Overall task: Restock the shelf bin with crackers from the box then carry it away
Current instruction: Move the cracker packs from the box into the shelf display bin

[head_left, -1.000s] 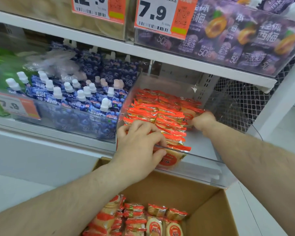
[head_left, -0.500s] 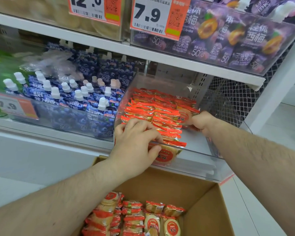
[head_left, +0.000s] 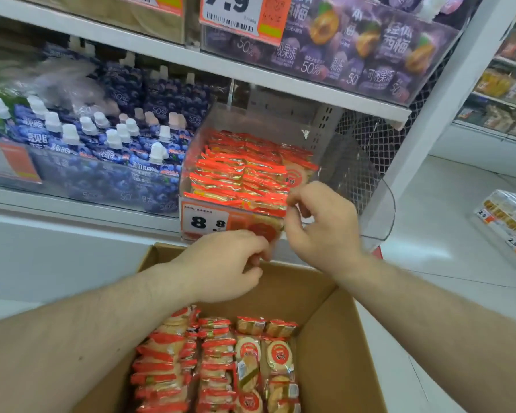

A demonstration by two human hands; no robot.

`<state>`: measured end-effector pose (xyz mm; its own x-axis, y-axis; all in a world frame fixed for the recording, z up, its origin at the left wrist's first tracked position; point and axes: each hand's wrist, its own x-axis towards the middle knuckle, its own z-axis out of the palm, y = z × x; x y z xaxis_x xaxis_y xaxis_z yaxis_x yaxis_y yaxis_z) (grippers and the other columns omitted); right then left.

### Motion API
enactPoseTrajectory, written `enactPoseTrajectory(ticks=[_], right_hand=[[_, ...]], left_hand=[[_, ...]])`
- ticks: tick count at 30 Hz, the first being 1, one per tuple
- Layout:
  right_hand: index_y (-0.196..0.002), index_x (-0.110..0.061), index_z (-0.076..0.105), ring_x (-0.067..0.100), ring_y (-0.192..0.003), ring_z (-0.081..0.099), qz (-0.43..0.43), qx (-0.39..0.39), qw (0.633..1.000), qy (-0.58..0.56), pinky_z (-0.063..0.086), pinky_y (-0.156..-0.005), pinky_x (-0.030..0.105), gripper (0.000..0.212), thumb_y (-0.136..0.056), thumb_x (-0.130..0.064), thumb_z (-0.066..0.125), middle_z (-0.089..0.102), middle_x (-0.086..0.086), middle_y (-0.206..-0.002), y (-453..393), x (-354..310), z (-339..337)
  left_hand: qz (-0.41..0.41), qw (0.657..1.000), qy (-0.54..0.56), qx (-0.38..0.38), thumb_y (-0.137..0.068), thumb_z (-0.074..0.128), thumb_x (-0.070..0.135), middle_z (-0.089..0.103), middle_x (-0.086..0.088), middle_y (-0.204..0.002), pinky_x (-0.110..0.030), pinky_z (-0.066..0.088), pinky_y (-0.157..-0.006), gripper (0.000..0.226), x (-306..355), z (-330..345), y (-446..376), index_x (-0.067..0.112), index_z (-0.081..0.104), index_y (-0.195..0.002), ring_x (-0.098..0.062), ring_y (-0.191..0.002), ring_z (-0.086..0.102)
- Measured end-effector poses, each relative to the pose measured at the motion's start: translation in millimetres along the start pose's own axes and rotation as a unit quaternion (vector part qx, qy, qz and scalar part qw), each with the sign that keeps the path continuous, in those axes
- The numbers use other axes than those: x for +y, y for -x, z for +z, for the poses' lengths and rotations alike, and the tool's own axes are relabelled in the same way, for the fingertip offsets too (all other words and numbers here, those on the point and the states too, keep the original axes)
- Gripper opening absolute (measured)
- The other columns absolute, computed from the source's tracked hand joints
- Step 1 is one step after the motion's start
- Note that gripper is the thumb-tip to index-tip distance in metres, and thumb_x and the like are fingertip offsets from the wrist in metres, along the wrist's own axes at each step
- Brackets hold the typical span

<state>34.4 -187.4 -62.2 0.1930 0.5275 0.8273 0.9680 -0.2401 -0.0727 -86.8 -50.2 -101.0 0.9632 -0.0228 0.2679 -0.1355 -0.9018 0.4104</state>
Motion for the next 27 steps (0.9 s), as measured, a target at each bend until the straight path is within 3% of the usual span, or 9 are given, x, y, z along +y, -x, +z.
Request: enactPoseTrajectory(ticks=[3,6,8,11,14,16,19,22,27], right_hand=[[-0.072,-0.009,0.062,0.010,-0.062,0.046,0.032,-0.043,0.996,-0.068,0.037,-0.059,0.021,0.009,-0.073,-0.012,0.054,0.050,-0.006,-0.063,50,-18,17],[-0.076,-0.014,0.061,0.009,-0.058,0.044,0.184,-0.168,0.967,-0.057,0.042,-0.056,0.025,0.010,-0.075,-0.019,0.052,0.039,-0.015,-0.060,109,-10,45],[-0.082,-0.017,0.062,0.017,-0.068,0.057,0.279,-0.335,0.900,-0.015,0.049,-0.063,0.031,0.009,-0.079,-0.018,0.055,0.052,-0.011,-0.066,149,3,62],[-0.086,-0.020,0.064,0.024,-0.090,0.065,0.387,-0.548,0.742,0.005,0.052,-0.075,0.029,0.013,-0.084,-0.024,0.052,0.069,0.000,-0.091,210,12,77],[-0.116,-0.016,0.063,0.023,-0.110,0.060,0.420,-0.663,0.619,0.020,0.047,-0.082,0.024,0.028,-0.092,-0.024,0.051,0.064,0.006,-0.121,261,-2,76],[-0.133,-0.013,0.053,0.021,-0.123,0.052,0.452,-0.686,0.569,-0.019,0.040,-0.090,0.018,0.038,-0.096,-0.016,0.051,0.055,0.005,-0.135,278,-11,70],[-0.132,-0.011,0.052,0.023,-0.127,0.048,0.430,-0.714,0.553,0.007,0.037,-0.097,0.023,0.042,-0.091,-0.013,0.061,0.052,0.005,-0.134,288,-13,61],[-0.111,-0.015,0.063,0.022,-0.105,0.059,0.384,-0.732,0.561,0.039,0.041,-0.077,0.023,0.023,-0.089,-0.012,0.056,0.063,0.008,-0.123,278,-3,60],[-0.072,-0.017,0.065,0.023,-0.081,0.064,0.436,-0.635,0.629,-0.108,0.047,-0.068,0.027,0.013,-0.080,-0.008,0.061,0.067,0.005,-0.082,200,31,68]], left_hand=[[-0.036,0.983,-0.037,-0.174,-0.086,0.056,0.026,0.061,0.011,-0.099,-0.028,0.048,-0.080,0.022,-4,13,10,0.027,0.064,-0.105,-0.009,-0.091,0.057],[-0.062,0.960,-0.047,-0.270,-0.086,0.056,0.029,0.064,0.012,-0.105,-0.033,0.050,-0.087,0.022,-9,25,19,0.031,0.064,-0.106,-0.011,-0.096,0.059],[-0.065,0.951,-0.040,-0.299,-0.087,0.056,0.031,0.062,0.014,-0.106,-0.035,0.050,-0.089,0.020,-10,31,24,0.033,0.063,-0.106,-0.009,-0.097,0.057],[-0.069,0.942,-0.032,-0.327,-0.089,0.056,0.032,0.062,0.015,-0.109,-0.034,0.050,-0.090,0.021,-14,39,30,0.033,0.063,-0.109,-0.007,-0.098,0.056],[-0.077,0.937,-0.021,-0.341,-0.090,0.056,0.031,0.062,0.015,-0.111,-0.033,0.050,-0.091,0.022,-18,44,35,0.033,0.063,-0.111,-0.007,-0.098,0.057],[-0.087,0.933,-0.016,-0.348,-0.091,0.055,0.032,0.062,0.014,-0.111,-0.033,0.049,-0.091,0.022,-19,45,39,0.032,0.063,-0.111,-0.009,-0.099,0.057],[-0.099,0.928,-0.021,-0.358,-0.091,0.055,0.030,0.063,0.011,-0.113,-0.034,0.048,-0.092,0.023,-19,45,41,0.030,0.063,-0.112,-0.010,-0.104,0.057],[-0.109,0.928,-0.012,-0.357,-0.091,0.056,0.029,0.063,0.012,-0.111,-0.032,0.049,-0.091,0.022,-20,45,41,0.031,0.063,-0.112,-0.008,-0.101,0.057],[-0.154,0.924,0.039,-0.348,-0.091,0.057,0.030,0.060,0.015,-0.106,-0.026,0.049,-0.089,0.025,-18,43,40,0.031,0.061,-0.116,-0.007,-0.100,0.057]])
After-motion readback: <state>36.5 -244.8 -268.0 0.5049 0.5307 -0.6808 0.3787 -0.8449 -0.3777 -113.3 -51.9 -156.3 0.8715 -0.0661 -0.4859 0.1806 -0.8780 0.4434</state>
